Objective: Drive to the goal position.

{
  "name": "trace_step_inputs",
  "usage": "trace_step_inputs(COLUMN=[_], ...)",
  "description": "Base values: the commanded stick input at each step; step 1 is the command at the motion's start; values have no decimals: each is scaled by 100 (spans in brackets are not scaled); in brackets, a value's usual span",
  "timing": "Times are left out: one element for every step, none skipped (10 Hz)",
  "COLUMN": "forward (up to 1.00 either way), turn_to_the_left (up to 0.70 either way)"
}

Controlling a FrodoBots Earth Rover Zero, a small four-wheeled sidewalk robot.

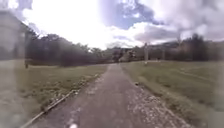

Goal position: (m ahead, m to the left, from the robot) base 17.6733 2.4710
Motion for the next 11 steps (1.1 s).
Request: trace_step_inputs(forward=[70, 70, 70, 70, 70, 70, 70, 70, 70, 70, 70], turn_to_the_left=[1, 1, 1, 1, 1, 1, 1, 1, 1, 1, 1])
